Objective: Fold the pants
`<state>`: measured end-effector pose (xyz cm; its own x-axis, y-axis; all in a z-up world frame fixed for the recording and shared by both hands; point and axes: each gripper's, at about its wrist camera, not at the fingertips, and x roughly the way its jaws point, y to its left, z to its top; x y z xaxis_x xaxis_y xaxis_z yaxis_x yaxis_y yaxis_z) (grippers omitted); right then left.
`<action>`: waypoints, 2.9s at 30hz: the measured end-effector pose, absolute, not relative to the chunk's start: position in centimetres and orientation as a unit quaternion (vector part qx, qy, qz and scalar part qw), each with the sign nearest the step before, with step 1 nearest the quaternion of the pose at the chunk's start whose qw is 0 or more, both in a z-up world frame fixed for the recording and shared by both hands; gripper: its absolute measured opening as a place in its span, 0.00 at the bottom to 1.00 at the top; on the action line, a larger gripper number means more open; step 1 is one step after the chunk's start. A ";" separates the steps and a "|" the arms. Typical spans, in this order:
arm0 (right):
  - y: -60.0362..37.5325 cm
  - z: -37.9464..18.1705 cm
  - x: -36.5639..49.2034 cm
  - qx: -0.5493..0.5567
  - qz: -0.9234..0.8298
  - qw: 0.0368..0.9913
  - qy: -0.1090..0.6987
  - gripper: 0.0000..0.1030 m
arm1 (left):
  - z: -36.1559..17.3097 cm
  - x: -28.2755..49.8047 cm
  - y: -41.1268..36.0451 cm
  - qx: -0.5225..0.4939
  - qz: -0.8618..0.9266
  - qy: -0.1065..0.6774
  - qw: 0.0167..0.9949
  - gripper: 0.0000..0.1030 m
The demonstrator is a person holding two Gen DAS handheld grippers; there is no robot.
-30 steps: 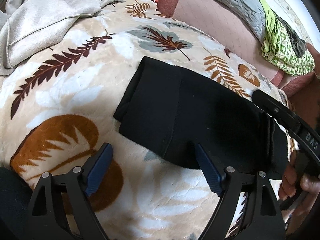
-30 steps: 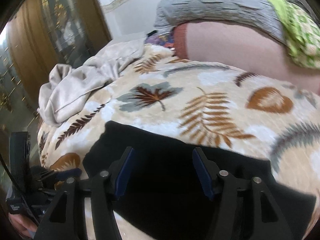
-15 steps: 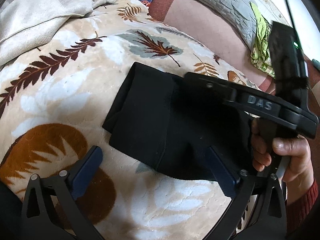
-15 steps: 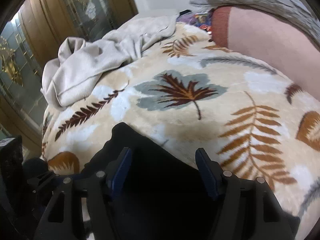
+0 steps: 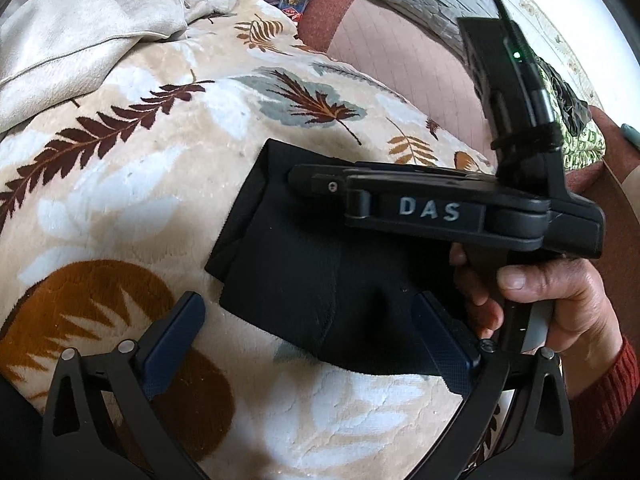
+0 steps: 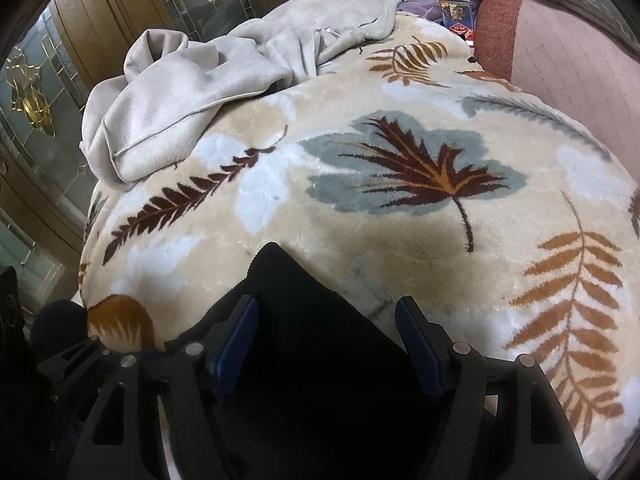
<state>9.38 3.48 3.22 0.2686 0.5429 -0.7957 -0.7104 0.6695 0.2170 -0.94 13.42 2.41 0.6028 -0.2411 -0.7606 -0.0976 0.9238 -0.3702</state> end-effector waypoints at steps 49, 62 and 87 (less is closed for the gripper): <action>-29.1 6.1 -2.8 0.257 0.241 0.863 0.361 0.57 | 10.0 -4.1 -4.5 0.034 -0.315 0.376 0.871 0.65; -22.9 2.4 -0.7 0.248 0.244 0.843 0.409 0.34 | 6.8 3.1 -1.0 0.033 -0.225 0.410 0.883 0.71; -31.3 4.4 -6.2 0.194 0.088 0.895 0.391 0.10 | 6.6 0.9 -7.7 0.061 -0.248 0.423 0.870 0.74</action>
